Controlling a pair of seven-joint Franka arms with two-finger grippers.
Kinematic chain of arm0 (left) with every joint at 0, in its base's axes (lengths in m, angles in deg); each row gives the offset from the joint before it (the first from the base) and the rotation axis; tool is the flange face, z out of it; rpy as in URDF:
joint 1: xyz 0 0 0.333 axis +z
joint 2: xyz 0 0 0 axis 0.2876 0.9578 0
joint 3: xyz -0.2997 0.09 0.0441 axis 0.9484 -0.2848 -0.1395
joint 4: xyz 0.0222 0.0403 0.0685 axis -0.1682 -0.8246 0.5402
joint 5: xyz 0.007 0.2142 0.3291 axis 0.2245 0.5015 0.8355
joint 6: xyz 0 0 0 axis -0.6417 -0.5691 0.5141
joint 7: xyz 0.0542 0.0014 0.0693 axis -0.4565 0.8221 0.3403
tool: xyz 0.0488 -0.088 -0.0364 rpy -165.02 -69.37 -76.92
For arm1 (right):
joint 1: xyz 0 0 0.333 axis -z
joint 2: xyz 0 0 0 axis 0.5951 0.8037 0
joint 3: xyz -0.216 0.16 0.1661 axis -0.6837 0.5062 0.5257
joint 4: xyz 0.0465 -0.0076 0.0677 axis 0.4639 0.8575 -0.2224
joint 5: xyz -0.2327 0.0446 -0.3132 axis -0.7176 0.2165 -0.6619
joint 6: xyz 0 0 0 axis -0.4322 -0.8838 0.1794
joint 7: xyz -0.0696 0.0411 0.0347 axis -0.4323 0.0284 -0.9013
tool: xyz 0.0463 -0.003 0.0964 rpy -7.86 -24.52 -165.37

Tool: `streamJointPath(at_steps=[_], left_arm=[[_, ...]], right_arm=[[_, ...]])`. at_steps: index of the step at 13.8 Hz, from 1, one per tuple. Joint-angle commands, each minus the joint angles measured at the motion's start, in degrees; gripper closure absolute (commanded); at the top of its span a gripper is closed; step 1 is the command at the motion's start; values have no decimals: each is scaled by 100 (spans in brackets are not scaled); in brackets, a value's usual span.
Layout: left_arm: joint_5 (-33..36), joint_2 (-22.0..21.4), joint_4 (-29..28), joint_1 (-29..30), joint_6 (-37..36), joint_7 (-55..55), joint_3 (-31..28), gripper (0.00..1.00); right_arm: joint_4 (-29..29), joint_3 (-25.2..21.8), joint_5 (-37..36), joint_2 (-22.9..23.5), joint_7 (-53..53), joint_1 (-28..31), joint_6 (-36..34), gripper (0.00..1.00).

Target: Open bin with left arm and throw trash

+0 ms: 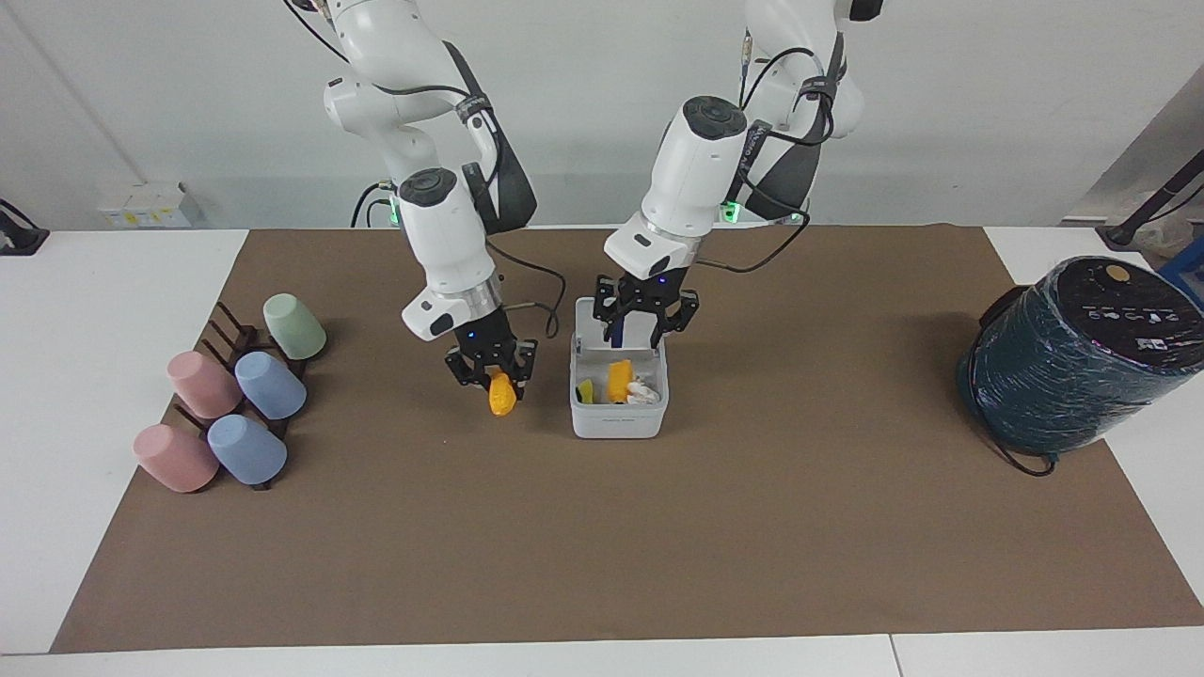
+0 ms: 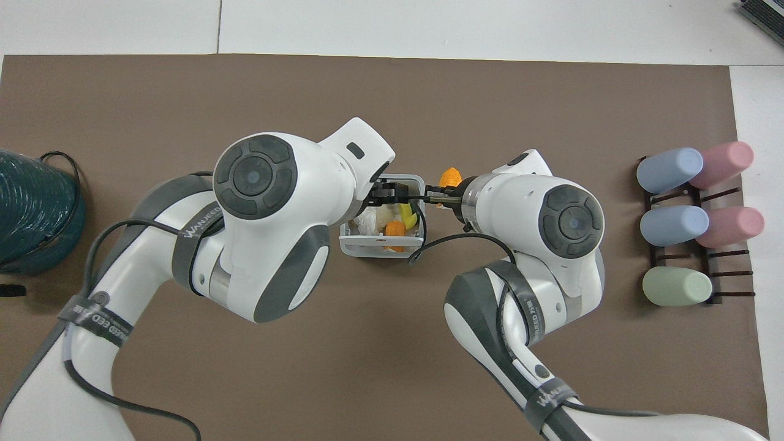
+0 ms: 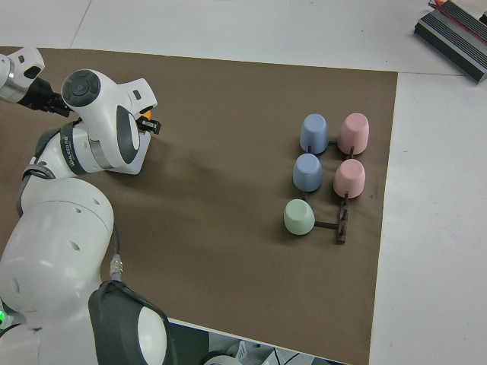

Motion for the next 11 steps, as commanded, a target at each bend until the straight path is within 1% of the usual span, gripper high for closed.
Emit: streamJointPath(at_steps=[1, 3, 4, 6, 8, 9, 10, 11], left_arm=[[-60, -112, 411, 608, -889, -64, -15, 0], [-60, -261, 586, 1170, -1407, -204, -50, 0], [-52, -323, 665, 1486, -1637, -440, -58, 0], [10, -498, 771, 2032, -2085, -1133, -85, 0], [27, -657, 807, 2507, -2481, -1723, -76, 0], [175, -718, 816, 2666, -2648, -1900, -85, 0], [447, -789, 807, 2763, -2797, -2015, -85, 0], [650, -859, 807, 2834, -2895, -2181, -85, 0]], right_arm=[[-138, 7, 24, 17, -382, -209, -95, 100], [-147, 7, 15, 26, -374, -218, -86, 100], [-208, 7, 23, 52, -400, -227, -52, 100], [-454, 7, 41, 175, -558, -332, -104, 100], [-455, 7, 41, 219, -664, -447, -69, 99], [-446, 7, 41, 219, -673, -464, -104, 78], [-411, 16, 50, 211, -717, -482, -113, 37], [-393, 7, 50, 211, -760, -552, -113, 1]])
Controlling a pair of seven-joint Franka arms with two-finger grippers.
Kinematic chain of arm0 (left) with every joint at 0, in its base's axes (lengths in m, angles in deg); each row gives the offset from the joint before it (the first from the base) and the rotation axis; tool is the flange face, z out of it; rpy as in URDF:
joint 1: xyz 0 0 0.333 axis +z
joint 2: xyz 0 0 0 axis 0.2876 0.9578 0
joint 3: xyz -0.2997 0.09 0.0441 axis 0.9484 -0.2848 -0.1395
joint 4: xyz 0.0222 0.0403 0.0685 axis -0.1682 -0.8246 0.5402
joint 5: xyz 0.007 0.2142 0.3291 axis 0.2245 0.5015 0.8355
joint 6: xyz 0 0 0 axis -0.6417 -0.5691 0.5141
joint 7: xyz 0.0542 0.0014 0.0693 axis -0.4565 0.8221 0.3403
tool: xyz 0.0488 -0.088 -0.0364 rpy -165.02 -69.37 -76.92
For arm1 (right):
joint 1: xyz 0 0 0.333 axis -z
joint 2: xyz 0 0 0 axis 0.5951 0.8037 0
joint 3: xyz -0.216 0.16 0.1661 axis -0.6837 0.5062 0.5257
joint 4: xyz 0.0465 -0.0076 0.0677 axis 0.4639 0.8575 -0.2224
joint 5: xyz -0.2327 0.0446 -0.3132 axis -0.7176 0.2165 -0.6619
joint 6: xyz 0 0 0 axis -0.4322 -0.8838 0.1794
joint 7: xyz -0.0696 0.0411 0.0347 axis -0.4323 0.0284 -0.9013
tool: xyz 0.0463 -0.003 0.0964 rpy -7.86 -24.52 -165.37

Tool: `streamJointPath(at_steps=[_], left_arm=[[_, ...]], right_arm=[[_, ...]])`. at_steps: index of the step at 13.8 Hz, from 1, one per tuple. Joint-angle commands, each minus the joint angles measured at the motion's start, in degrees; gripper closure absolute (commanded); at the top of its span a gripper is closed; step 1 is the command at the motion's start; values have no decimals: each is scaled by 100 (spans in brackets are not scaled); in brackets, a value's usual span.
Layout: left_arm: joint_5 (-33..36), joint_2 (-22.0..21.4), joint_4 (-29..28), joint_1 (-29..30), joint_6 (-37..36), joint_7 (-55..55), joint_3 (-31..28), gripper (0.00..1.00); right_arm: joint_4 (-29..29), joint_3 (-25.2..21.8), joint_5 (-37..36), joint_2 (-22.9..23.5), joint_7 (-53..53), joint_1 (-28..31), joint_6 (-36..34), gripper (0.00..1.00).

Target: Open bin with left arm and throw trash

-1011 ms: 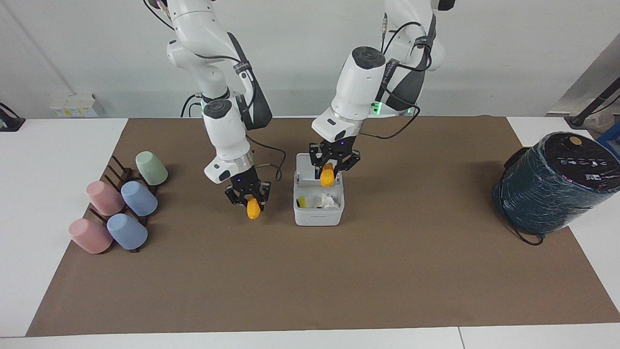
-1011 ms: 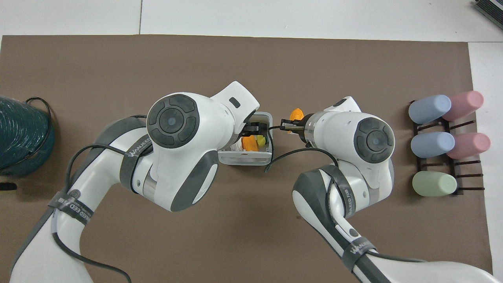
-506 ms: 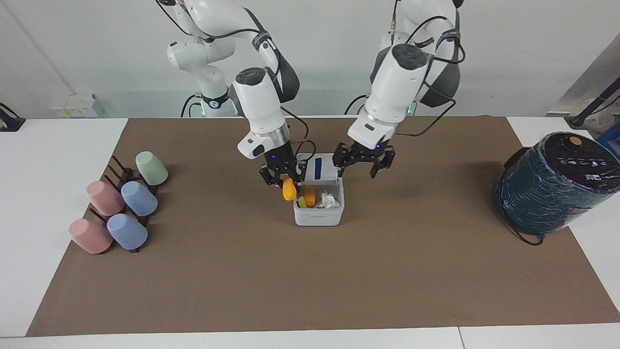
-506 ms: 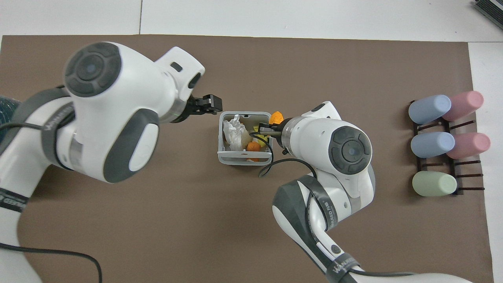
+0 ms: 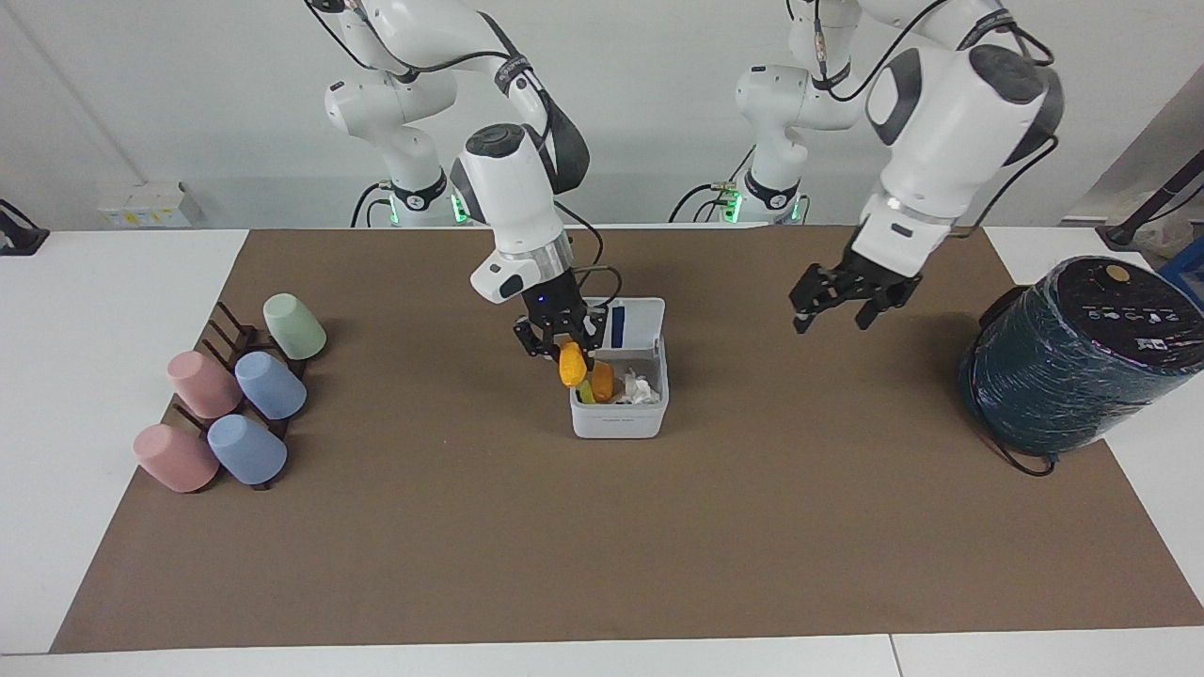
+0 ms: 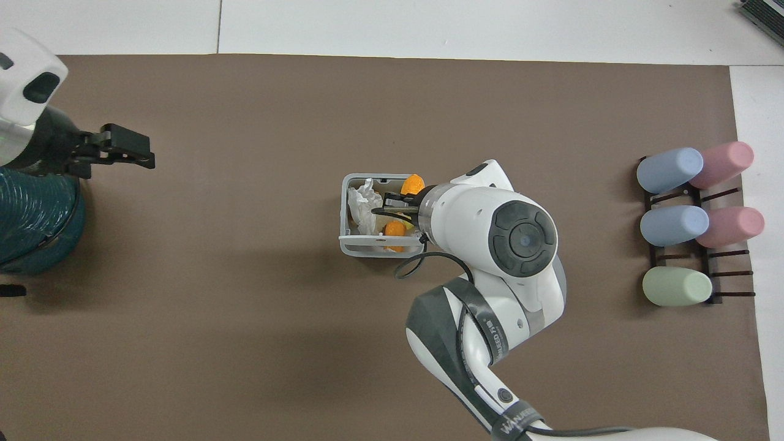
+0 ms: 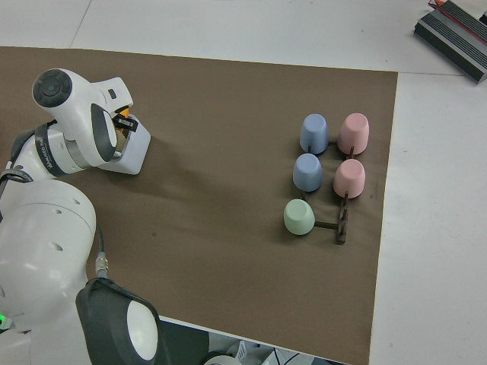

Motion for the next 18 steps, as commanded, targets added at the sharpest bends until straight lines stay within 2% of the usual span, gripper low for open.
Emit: streamJointPath(at_steps=[1, 4, 6, 8, 10, 12, 14, 18], left_arm=[[464, -246, 13, 175, -359, -423, 84, 0], [492, -492, -5, 614, -675, -1012, 84, 0], [492, -607, -14, 843, -886, -1207, 84, 0], [492, -677, -14, 844, -975, -1172, 93, 0], [518, -686, -40, 756, -1019, -1137, 101, 0], [527, -695, -58, 730, -1072, -945, 259, 0], [527, -765, -241, 511, -958, -533, 409, 0], [527, -1116, -1127, 334, 191, -214, 435, 0]], right_arm=[[-94, -1, 48, 69, -148, -64, -111, 0], [-103, -1, 22, 25, -148, -29, -215, 0], [-85, -19, 13, -176, -79, 93, -609, 0], [203, -19, 5, -667, 26, 443, -1128, 0], [520, -19, -13, -1168, 788, 813, -1524, 0], [539, -19, -13, -1459, 1370, 1243, -2077, 0], [478, -36, -13, -1627, 1713, 1639, -2386, 0], [-320, -63, -65, -1593, 1891, 2474, -3492, 0]])
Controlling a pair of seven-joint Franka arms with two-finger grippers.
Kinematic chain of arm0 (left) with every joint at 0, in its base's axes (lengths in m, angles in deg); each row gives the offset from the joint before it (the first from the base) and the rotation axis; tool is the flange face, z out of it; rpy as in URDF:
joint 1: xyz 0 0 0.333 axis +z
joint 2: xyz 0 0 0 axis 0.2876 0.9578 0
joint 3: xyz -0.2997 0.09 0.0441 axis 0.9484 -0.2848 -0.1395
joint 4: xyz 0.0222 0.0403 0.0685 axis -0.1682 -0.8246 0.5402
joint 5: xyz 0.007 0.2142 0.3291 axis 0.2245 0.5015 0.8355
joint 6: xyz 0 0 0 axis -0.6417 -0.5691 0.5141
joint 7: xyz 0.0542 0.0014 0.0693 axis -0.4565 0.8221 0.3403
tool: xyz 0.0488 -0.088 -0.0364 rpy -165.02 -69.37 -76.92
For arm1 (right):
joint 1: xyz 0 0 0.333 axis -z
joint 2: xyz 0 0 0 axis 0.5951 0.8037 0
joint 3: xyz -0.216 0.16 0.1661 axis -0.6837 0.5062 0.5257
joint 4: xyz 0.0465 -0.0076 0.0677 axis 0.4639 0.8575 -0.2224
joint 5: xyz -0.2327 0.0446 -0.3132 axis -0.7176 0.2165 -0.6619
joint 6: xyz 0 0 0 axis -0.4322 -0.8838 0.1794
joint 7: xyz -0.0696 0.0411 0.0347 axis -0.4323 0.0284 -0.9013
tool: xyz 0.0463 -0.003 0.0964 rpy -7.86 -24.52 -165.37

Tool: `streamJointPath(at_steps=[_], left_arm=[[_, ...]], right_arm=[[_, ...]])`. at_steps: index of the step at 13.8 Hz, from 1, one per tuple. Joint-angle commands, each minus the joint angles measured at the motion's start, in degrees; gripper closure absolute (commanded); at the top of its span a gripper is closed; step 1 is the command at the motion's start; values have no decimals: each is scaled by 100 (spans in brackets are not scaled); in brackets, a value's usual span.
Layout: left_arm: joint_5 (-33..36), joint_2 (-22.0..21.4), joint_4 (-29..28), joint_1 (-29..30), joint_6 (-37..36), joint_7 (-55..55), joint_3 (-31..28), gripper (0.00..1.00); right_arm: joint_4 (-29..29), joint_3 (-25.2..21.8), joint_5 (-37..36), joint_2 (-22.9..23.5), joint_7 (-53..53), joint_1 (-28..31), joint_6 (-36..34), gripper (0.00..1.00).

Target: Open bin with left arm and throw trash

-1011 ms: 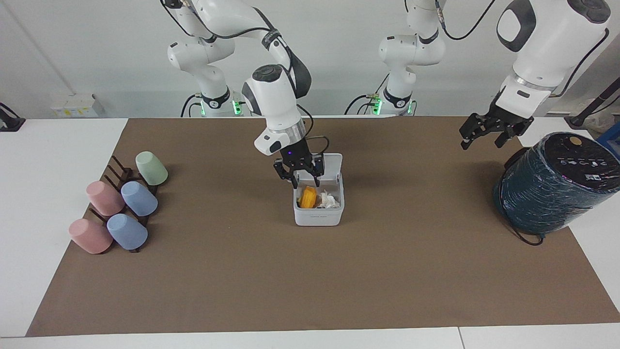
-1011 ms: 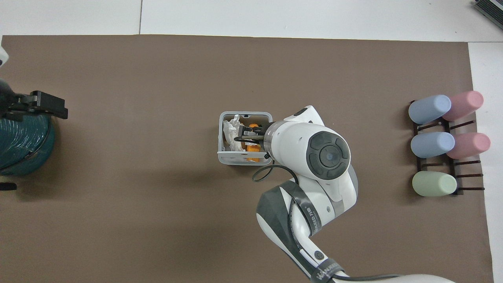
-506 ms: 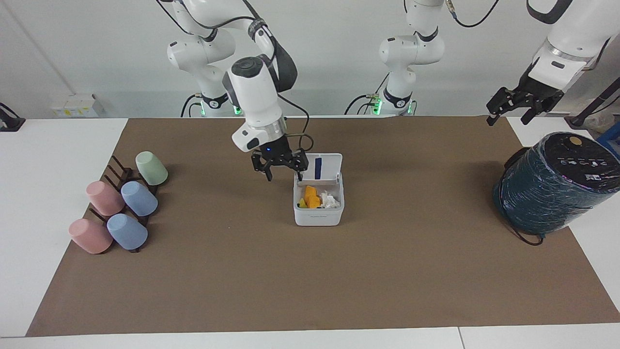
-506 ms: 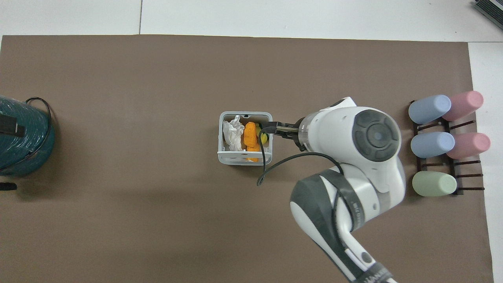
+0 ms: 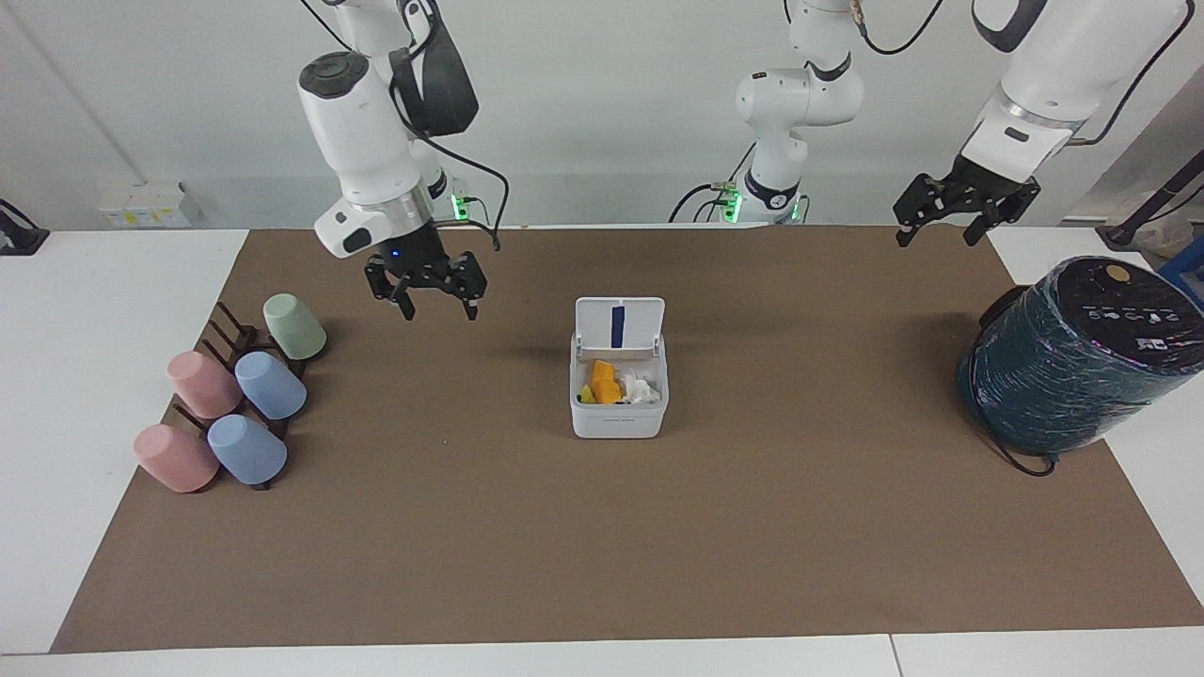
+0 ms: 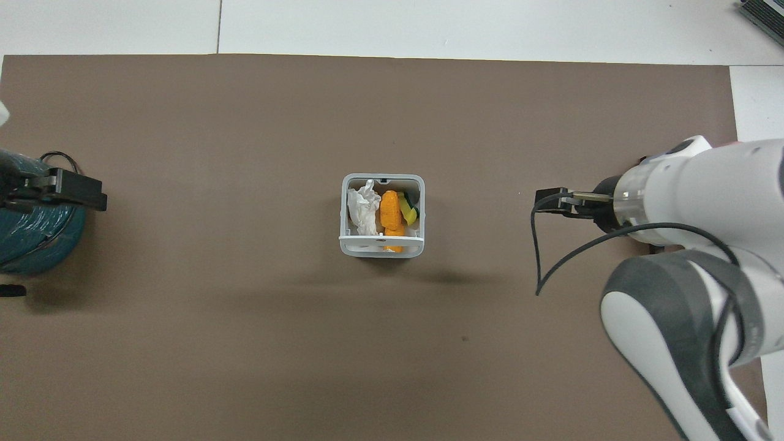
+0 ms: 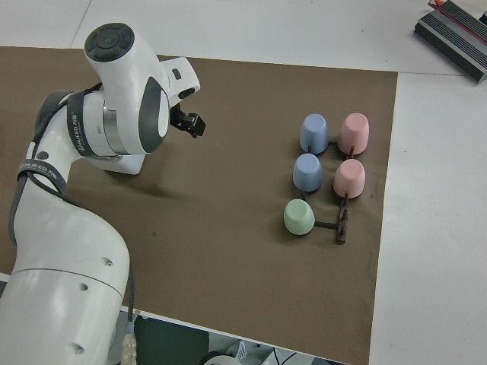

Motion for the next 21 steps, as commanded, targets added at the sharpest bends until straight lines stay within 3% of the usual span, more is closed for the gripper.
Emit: streamJointPath(at_steps=[1, 4, 7, 13, 21], left_arm=[[116, -489, -897, -38, 745, 60, -36, 0], [116, -463, -907, -3, 738, 42, -36, 0], [125, -323, -802, 49, 694, 25, -62, 0], [213, 195, 156, 269, 114, -335, -124, 0], [186, 135, 86, 269, 228, -344, -106, 0]], right_arm=[[-601, 62, -175, 95, 144, 516, -616, 0], [-1760, 62, -676, 498, 180, 552, -1668, 0], [-2395, 62, -704, 728, 284, 578, -2408, 0], [-1510, 62, -703, 246, 496, 517, -2464, 0], [-1350, 62, -800, 192, 549, 517, -2164, 0]])
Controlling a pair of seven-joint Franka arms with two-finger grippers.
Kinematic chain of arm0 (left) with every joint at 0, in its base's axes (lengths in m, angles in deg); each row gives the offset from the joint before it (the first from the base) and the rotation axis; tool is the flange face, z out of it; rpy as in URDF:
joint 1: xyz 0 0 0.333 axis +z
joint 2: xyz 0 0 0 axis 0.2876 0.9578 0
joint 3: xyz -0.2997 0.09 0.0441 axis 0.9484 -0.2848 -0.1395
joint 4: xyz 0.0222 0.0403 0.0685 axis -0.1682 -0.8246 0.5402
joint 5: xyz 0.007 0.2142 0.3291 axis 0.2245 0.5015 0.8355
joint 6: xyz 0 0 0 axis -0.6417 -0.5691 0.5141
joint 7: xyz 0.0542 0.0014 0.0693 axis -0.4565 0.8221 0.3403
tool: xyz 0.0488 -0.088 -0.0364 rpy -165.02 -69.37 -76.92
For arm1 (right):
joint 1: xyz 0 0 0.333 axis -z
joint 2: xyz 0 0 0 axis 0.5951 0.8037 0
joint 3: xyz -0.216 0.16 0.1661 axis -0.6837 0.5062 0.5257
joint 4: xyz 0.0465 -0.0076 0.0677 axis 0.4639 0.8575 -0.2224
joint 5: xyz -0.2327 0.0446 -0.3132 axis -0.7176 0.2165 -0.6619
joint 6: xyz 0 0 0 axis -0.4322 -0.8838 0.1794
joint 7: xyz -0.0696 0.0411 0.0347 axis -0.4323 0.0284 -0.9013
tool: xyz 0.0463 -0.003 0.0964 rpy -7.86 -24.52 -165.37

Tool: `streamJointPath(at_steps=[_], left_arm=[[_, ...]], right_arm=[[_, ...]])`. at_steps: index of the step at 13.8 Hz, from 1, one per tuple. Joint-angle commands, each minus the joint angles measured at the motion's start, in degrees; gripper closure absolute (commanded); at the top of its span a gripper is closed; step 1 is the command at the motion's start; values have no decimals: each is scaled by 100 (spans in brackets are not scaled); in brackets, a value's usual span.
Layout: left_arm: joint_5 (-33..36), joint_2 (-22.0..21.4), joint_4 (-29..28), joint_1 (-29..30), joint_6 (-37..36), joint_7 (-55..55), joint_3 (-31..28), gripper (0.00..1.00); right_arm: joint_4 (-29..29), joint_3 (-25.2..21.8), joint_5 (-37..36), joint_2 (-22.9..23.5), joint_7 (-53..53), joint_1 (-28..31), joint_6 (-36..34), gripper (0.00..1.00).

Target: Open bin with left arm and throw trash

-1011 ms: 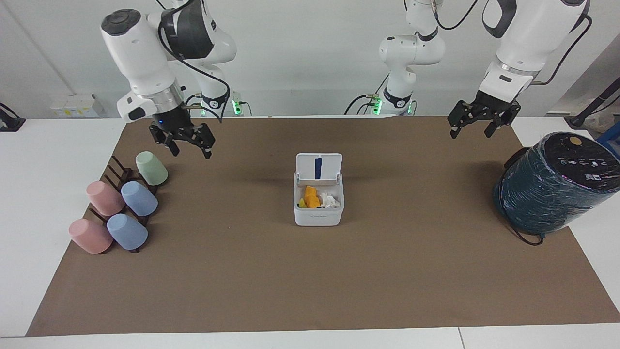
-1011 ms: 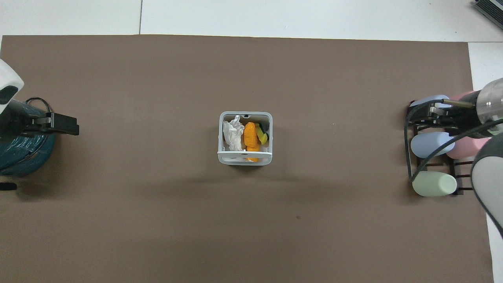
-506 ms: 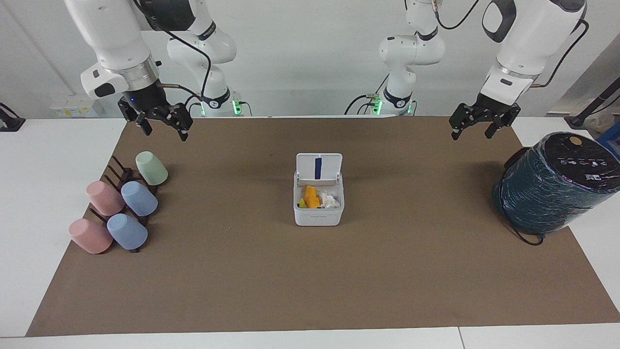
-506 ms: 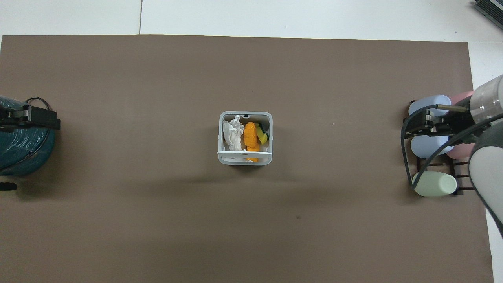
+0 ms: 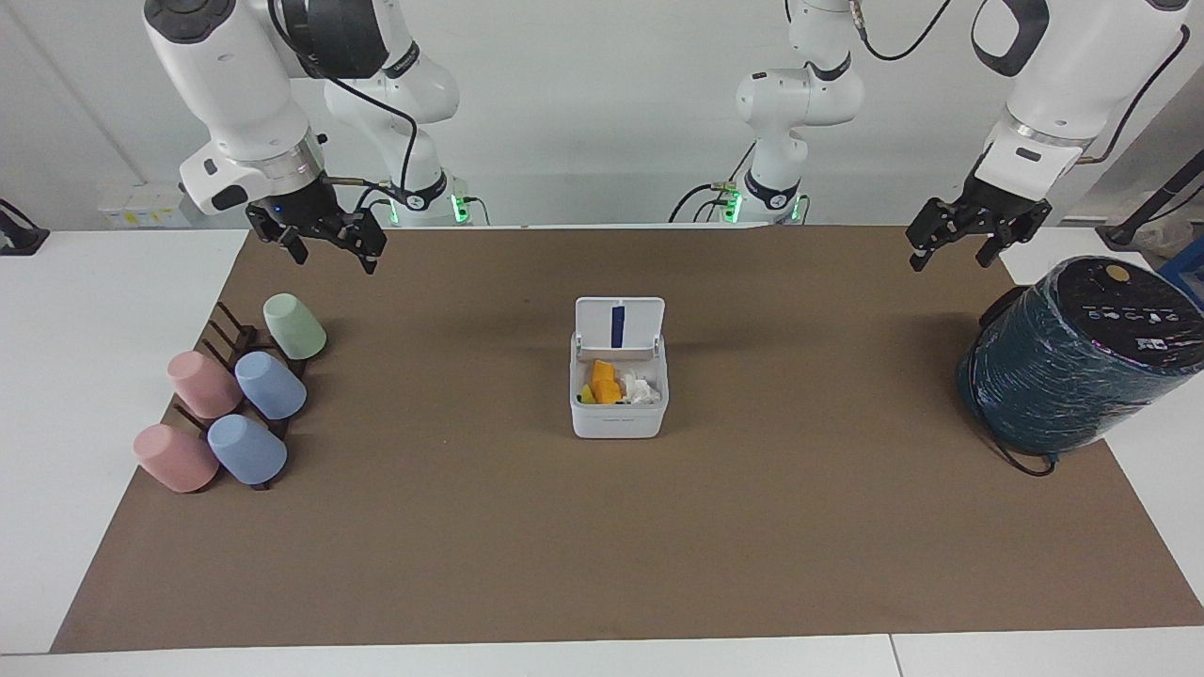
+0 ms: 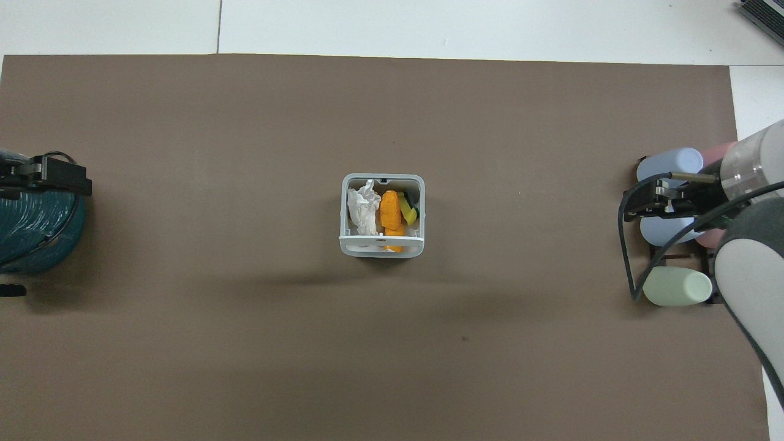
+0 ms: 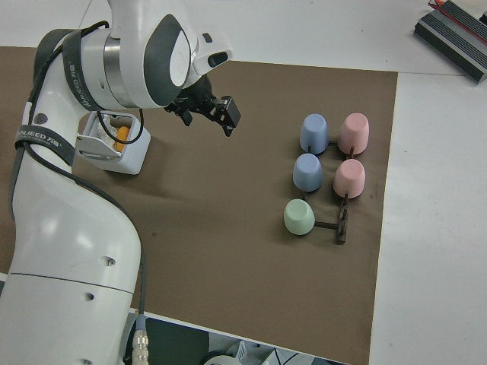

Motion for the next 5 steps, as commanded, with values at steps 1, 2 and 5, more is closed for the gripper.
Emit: streamJointPath(at_steps=[1, 2, 5], left_arm=[[116, 0, 84, 14, -57, -79, 15, 0], [116, -18, 49, 23, -66, -79, 15, 0], [116, -27, 31, 14, -83, -97, 15, 0]], right_arm=[[180, 22, -101, -152, 240, 37, 148, 0], [162, 22, -93, -143, 319, 37, 157, 0], [30, 13, 4, -81, 513, 81, 245, 0]])
